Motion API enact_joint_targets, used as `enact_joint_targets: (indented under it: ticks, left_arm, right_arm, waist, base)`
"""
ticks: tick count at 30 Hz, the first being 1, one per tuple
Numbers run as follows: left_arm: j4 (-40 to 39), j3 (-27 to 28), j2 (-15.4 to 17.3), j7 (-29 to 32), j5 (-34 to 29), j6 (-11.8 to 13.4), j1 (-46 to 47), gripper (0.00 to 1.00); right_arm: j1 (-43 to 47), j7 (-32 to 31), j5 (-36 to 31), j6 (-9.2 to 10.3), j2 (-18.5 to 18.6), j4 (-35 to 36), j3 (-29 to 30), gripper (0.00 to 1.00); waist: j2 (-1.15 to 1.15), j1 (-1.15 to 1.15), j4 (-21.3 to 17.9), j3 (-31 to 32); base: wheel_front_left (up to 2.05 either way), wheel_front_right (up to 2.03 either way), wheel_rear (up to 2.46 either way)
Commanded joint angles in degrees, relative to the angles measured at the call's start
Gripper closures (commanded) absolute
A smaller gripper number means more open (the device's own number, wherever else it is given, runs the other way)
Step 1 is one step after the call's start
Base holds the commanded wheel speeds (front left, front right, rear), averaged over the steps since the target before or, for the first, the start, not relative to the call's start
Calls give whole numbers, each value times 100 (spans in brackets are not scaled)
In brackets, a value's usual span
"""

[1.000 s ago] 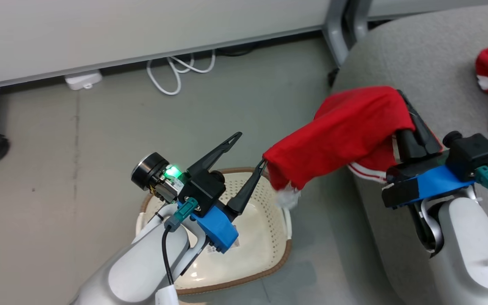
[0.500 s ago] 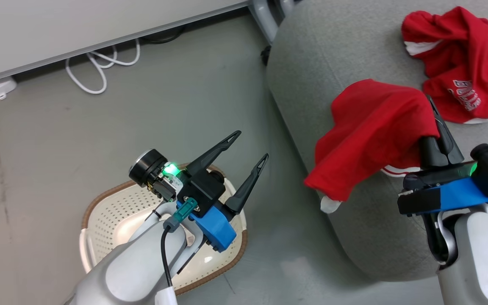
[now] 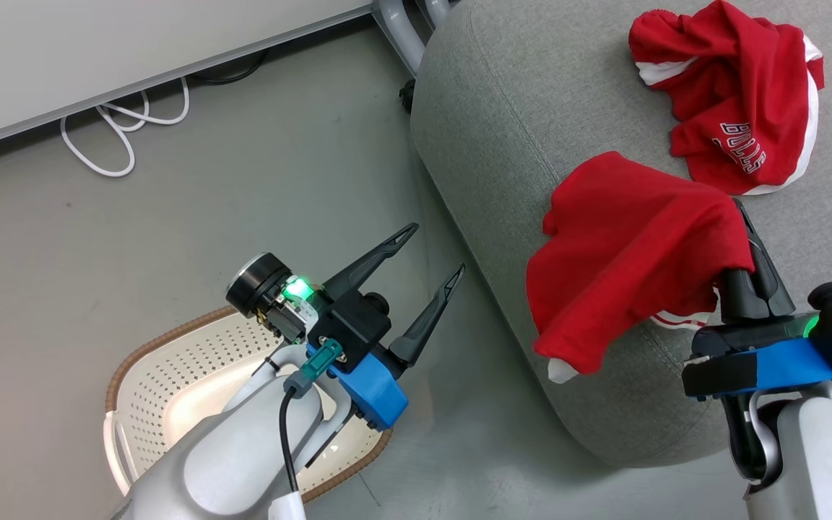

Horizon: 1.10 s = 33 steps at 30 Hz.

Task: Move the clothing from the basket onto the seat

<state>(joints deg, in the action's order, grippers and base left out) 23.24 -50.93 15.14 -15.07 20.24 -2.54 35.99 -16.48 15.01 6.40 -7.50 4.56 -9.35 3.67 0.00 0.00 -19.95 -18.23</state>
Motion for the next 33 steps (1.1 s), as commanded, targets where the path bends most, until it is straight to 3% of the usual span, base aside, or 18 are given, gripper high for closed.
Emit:
enact_joint_targets:
  ticks: [1,10,17,21,26,30,33]
  left_arm:
    - [-29,-4,3,-16,25,10,71,0]
    - [-158,50,83,-7,-47,79,231,0]
    - [-393,54,182,104,-196,77,630,0]
    - [-564,45,285,224,-326,41,939,0]
    - [-802,53,414,390,-474,49,1268,0]
    - [-950,50,450,446,-535,101,1400,0]
    - [-1014,39,496,472,-566,125,1414,0]
  right_arm:
    - [20,26,36,1,-37,42,8,100]
    - [-660,26,104,2,-62,155,56,100]
    - [-2094,26,227,1,189,339,719,100]
    - [-3075,25,272,2,598,332,1329,100]
    - [-4148,24,376,2,1416,20,2139,100]
    - [-4487,25,375,2,2139,-630,2613,100]
    - [-4380,24,326,1,2332,-991,2799,100]
  waist:
    - [0,0,2,-5]
    - [0,0,20,-273]
    - [0,0,164,-1021]
    - [0,0,260,-1605]
    - [0,0,352,-2245]
    - [0,0,367,-2527]
    - [0,0,334,-2639]
  base:
    - [0,0,0]
    - [0,0,0]
    - [0,0,0]
    - [0,0,0]
    - [0,0,0]
    - [0,0,0]
    - [0,0,0]
